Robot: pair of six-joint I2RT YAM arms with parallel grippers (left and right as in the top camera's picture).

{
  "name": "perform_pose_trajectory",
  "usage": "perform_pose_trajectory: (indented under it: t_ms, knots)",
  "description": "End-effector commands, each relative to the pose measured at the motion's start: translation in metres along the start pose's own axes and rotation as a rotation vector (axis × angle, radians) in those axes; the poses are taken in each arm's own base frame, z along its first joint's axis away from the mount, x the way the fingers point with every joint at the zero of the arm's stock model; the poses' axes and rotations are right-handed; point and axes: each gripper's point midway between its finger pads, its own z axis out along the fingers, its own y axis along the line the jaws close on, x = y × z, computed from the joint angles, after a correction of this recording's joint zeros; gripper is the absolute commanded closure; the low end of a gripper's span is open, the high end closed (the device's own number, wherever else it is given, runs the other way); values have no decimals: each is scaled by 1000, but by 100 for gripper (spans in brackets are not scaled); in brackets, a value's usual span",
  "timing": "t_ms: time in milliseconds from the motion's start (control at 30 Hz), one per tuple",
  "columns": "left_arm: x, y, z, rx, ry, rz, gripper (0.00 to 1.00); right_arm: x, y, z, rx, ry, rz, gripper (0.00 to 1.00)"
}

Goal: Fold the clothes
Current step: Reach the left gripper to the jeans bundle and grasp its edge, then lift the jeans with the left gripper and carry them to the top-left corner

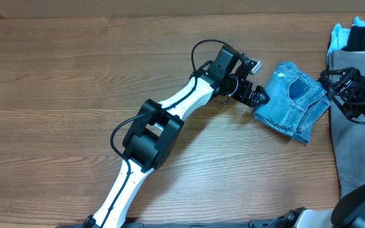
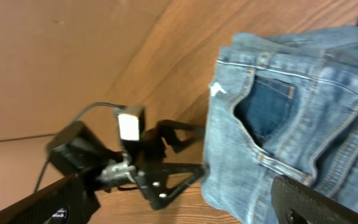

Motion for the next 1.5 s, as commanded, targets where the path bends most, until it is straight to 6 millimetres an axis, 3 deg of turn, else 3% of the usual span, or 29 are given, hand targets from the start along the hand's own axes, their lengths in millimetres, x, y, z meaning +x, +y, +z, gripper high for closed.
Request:
perform_pose_trajectory:
  t_ms: [0, 267, 500, 600, 700, 967, 1100, 1267, 1467]
  knots:
    - [1, -13, 1, 63, 10, -18, 0, -5, -5, -3, 53, -21, -28, 0]
    - [14, -22, 20, 80, 38, -4, 0, -3, -5, -3, 54, -15, -22, 0]
    - [36, -14, 47, 52, 70, -123, 2, -2, -9, -3, 71, -12, -15, 0]
    - [44, -12, 53, 57, 83, -138, 18, -1, -15, -4, 106, -9, -6, 0]
    - [41, -11, 52, 60, 75, -135, 44, 2, -17, -4, 117, 2, -23, 0]
    - [27, 1, 43, 44, 26, -122, 70, 4, -17, -4, 118, 9, -19, 0]
    - [11, 32, 28, -39, -36, -136, 67, 7, -18, -4, 121, 17, -17, 0]
    - [-11, 95, -16, -173, -135, -192, 73, 7, -18, -4, 122, 19, -15, 0]
    - [-31, 183, -102, -303, -268, -294, 67, 7, -21, -5, 141, 18, -14, 0]
